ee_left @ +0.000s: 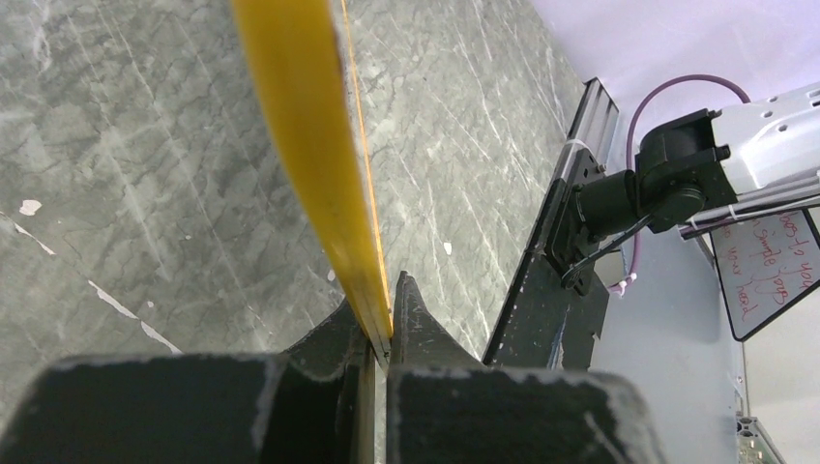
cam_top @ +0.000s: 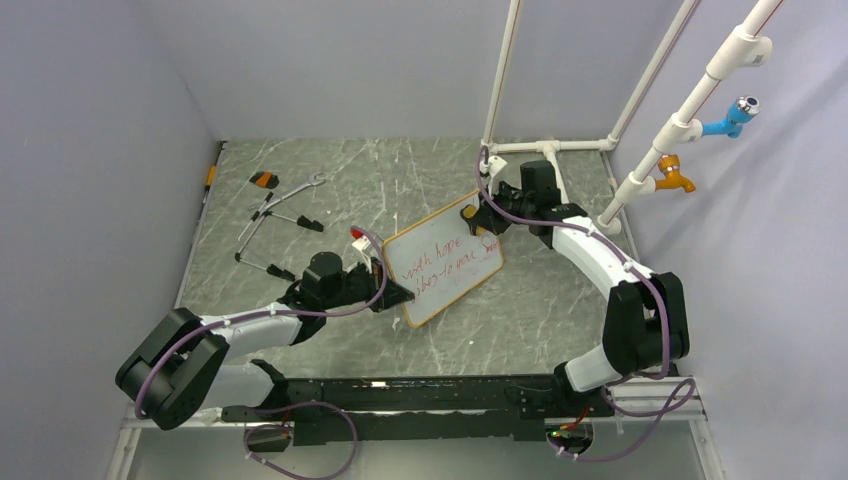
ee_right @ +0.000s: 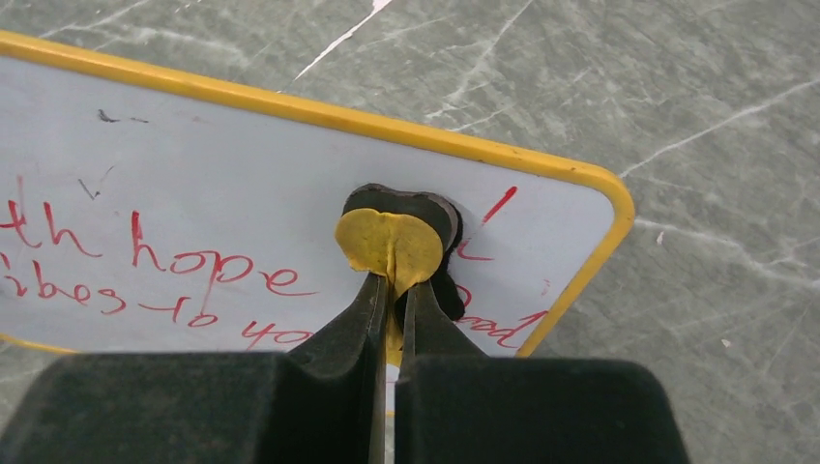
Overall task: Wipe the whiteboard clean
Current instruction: Erase the whiteboard at the center of the board.
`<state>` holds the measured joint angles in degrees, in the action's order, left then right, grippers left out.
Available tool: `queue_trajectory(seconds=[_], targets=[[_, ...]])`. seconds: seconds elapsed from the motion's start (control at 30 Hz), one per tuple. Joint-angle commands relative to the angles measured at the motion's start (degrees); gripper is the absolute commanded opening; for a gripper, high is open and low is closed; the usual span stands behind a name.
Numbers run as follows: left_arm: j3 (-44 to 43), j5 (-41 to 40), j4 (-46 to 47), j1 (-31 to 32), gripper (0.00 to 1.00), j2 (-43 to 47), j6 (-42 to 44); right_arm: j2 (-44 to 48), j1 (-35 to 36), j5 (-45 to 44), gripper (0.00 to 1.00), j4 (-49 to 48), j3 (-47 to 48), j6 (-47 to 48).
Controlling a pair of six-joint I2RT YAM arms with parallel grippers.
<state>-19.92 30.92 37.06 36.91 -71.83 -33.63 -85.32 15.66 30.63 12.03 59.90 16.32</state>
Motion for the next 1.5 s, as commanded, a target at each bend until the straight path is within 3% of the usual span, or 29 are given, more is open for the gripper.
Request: queue_trajectory(seconds=[0.0,0.13,0.3,0.4,0.57,0.67,0.73,0.83,0.93,1.1,1.23,1.37,1.47], targets=[[-0.46,11.6,3.24,2.17,0.0,1.37,4.65,0.27,0.86,5.19,0.0,0.17,1.18,2.2],[-0.19,11.49,3.36,2.12,0.0,1.8,4.67,1.05,-0.21,-15.77,0.0,-6.52,-0.04,-7.01],[-0.07,11.58,3.63,2.16,0.0,2.06,4.49,1.16,-0.68,-22.72,0.0,-8.8,-0.81,-8.56],[0.13,11.49,3.72,2.14,0.0,2.13,4.37,0.71,-0.71,-17.96,0.0,-6.85,-0.21,-5.68],[-0.01,11.7,4.18,2.2,0.0,1.57,4.16,-1.79,2.03,7.01,0.0,5.15,2.36,6.83],[0.21,11.42,3.85,2.12,0.0,2.0,4.4,-0.35,3.92,11.85,0.0,6.47,2.32,9.89],[0.23,11.34,3.45,2.13,0.0,2.28,4.55,0.42,4.0,5.99,0.0,2.9,1.72,5.56],[0.08,11.49,3.57,2.2,0.0,2.14,4.49,0.58,2.63,-11.31,0.0,-4.46,1.09,-5.22],[-0.06,11.98,3.92,2.19,0.0,1.76,4.43,0.88,1.35,-24.6,0.0,-9.64,-0.59,-10.34],[-0.22,12.45,3.85,2.16,0.0,1.43,4.45,-0.48,1.12,-30.49,0.0,-11.77,-1.21,-12.69],[-0.16,12.51,3.86,2.18,0.0,1.48,4.47,-1.06,1.17,-26.39,0.0,-11.21,-0.82,-11.25],[-0.41,12.67,3.68,2.17,0.0,1.46,4.5,-1.64,1.54,-3.22,0.0,-3.44,1.17,-2.94],[-0.34,12.43,3.17,2.13,0.0,1.77,4.62,-0.32,2.97,4.68,0.0,-0.96,1.24,1.25]])
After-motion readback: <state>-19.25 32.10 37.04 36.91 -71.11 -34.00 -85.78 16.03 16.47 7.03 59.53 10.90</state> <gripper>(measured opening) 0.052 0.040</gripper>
